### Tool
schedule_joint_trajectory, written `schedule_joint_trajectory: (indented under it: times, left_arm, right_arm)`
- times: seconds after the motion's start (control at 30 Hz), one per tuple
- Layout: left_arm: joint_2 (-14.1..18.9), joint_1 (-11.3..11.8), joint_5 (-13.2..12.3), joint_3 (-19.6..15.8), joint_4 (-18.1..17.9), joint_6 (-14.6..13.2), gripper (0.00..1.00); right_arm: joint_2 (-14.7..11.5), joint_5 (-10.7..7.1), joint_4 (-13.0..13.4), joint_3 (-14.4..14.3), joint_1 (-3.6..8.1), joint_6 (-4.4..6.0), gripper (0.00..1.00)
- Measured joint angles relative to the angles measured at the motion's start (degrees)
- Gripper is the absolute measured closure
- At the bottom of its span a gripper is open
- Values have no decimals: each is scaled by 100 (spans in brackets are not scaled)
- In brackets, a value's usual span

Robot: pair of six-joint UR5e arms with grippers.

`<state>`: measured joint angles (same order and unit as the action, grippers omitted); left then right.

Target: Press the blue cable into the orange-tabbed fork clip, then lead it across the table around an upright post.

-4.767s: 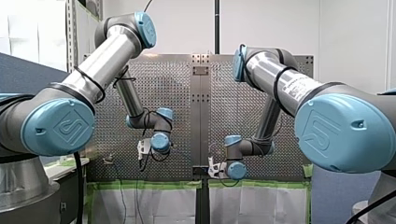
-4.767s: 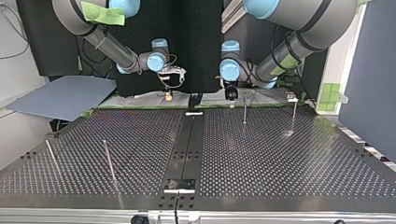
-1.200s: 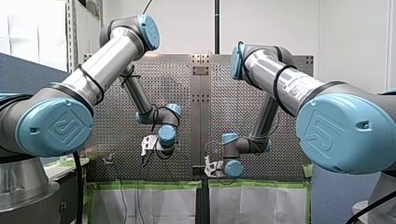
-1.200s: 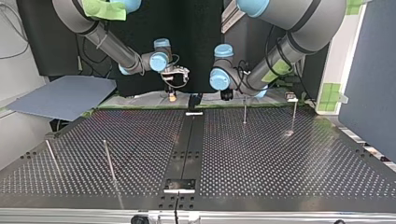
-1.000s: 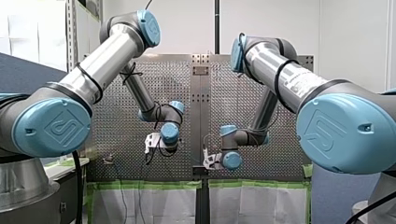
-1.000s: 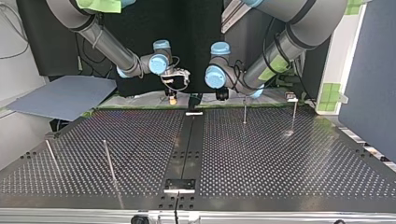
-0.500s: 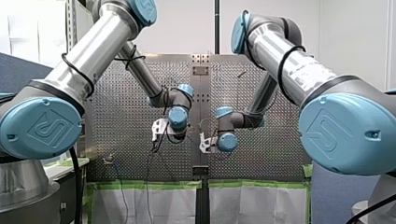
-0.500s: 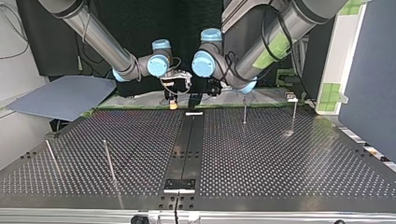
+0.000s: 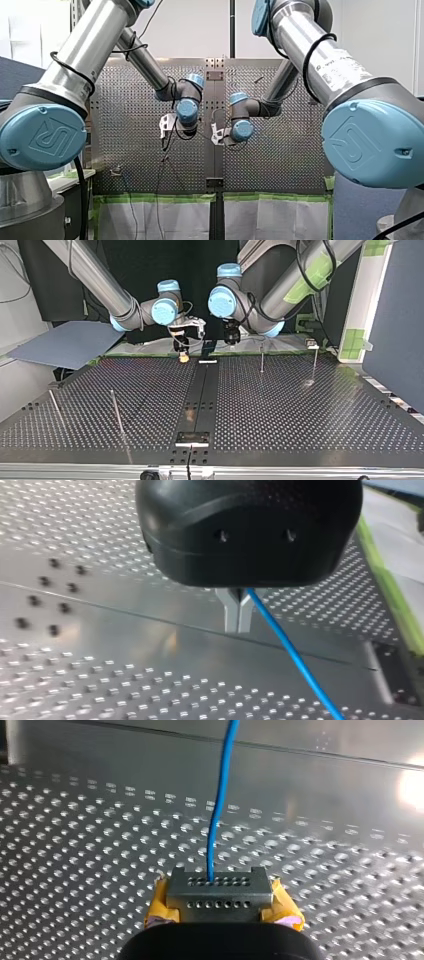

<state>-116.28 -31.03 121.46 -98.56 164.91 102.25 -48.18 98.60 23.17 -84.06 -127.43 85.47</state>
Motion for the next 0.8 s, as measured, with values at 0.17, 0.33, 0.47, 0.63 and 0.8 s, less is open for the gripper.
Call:
schedule_joint_trajectory:
  times: [0.17, 0.33, 0.47, 0.63, 0.8]
  left_arm:
    - [289, 1, 99, -13, 12, 47, 100]
    - [554, 1, 100, -13, -1, 51, 100]
    - [796, 0, 25, -10, -105, 31, 100]
    - [1067, 0, -72, 20, -160, -6, 100]
    - [1362, -8, -79, 183, -91, -41, 100]
  right_arm:
    - [-300, 11, -256, 2, 32, 68, 100]
    - [-588, 13, -315, 7, 59, 105, 100]
    - [-830, 6, -353, 82, 47, 97, 100]
    - [-1125, 2, -492, 238, 6, 42, 100]
    - [-1357, 0, -604, 352, -3, 26, 100]
